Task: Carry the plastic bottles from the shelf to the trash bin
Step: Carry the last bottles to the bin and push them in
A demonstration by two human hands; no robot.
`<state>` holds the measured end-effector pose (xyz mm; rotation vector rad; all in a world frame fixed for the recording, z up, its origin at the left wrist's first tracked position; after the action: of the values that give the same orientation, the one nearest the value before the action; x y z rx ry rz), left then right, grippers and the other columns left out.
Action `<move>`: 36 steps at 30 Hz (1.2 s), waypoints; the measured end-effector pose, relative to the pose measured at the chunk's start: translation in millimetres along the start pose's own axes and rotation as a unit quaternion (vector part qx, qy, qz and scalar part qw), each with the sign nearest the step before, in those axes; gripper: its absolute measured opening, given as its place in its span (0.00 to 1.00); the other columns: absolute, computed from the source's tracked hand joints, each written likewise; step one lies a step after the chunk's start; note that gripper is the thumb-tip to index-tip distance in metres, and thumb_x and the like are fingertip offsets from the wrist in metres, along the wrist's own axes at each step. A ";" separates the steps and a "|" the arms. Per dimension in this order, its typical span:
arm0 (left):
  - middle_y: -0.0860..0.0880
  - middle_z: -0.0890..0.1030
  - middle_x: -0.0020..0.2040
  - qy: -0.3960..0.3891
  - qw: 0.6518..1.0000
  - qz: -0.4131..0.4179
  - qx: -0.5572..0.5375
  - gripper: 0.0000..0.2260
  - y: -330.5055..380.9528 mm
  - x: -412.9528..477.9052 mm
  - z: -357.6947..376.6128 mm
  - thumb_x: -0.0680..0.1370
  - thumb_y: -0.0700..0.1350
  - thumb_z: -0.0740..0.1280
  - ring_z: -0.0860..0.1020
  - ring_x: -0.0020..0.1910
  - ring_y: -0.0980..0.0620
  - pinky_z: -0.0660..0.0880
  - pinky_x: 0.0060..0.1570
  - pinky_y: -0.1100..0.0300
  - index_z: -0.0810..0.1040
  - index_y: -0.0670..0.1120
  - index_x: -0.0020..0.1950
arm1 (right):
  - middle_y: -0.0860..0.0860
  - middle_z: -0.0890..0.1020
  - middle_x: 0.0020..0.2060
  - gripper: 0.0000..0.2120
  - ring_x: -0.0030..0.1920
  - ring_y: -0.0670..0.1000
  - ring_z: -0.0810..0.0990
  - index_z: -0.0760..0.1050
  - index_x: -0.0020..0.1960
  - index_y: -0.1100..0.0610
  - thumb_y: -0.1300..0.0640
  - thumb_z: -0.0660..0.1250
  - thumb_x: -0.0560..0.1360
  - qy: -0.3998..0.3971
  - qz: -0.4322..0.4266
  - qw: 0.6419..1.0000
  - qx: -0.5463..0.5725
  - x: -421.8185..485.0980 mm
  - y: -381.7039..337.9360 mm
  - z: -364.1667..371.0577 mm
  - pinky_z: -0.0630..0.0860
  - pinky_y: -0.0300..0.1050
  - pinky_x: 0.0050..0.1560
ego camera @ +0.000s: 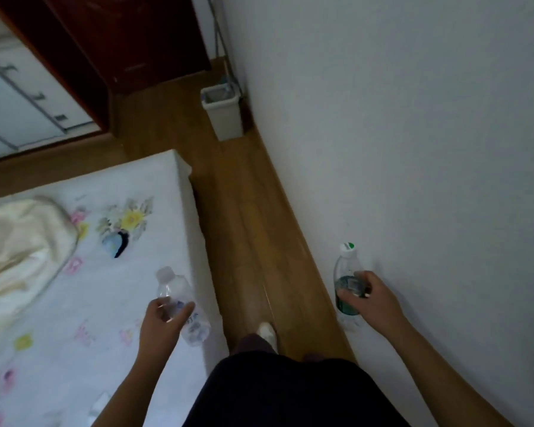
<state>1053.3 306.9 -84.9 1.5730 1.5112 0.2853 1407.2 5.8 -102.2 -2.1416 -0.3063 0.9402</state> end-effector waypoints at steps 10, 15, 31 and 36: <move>0.47 0.84 0.48 0.091 0.985 -0.130 -0.064 0.28 -16.1 108.7 -62.7 0.61 0.58 0.74 0.82 0.48 0.44 0.76 0.53 0.47 0.76 0.44 0.54 | 0.50 0.79 0.55 0.24 0.56 0.52 0.79 0.70 0.62 0.50 0.49 0.77 0.71 -0.080 -0.050 0.993 -0.065 153.8 -155.4 95.7 0.77 0.47 0.57; 0.42 0.83 0.52 0.053 0.994 -0.086 -0.042 0.26 54.0 212.8 -63.1 0.67 0.58 0.75 0.80 0.49 0.43 0.74 0.48 0.50 0.76 0.43 0.56 | 0.49 0.80 0.52 0.22 0.54 0.52 0.80 0.70 0.58 0.48 0.48 0.77 0.69 -0.056 -0.027 0.995 -0.077 209.1 -192.1 114.3 0.77 0.48 0.56; 0.47 0.83 0.54 0.070 0.993 -0.087 -0.023 0.35 185.1 490.8 -57.4 0.60 0.66 0.75 0.82 0.54 0.47 0.78 0.56 0.45 0.75 0.47 0.60 | 0.53 0.79 0.54 0.24 0.55 0.55 0.79 0.71 0.60 0.51 0.49 0.77 0.69 -0.095 0.014 0.990 -0.105 469.5 -357.6 150.5 0.76 0.52 0.58; 0.46 0.82 0.50 0.114 0.985 -0.130 -0.007 0.24 193.8 543.8 -83.4 0.69 0.55 0.78 0.82 0.50 0.44 0.76 0.51 0.48 0.75 0.44 0.56 | 0.50 0.80 0.51 0.22 0.54 0.54 0.80 0.72 0.57 0.49 0.47 0.77 0.69 -0.138 -0.058 0.980 -0.133 561.4 -497.6 194.9 0.78 0.52 0.57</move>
<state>1247.3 855.8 -120.5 1.3467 1.8664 0.3341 1701.2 722.7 -120.6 -2.1995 -0.7234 1.1832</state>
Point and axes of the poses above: each hand's wrist, its own x-axis towards the middle knuckle, its own z-axis out of the palm, y = z × x, the point moved 8 cm from there along x, towards the middle knuckle
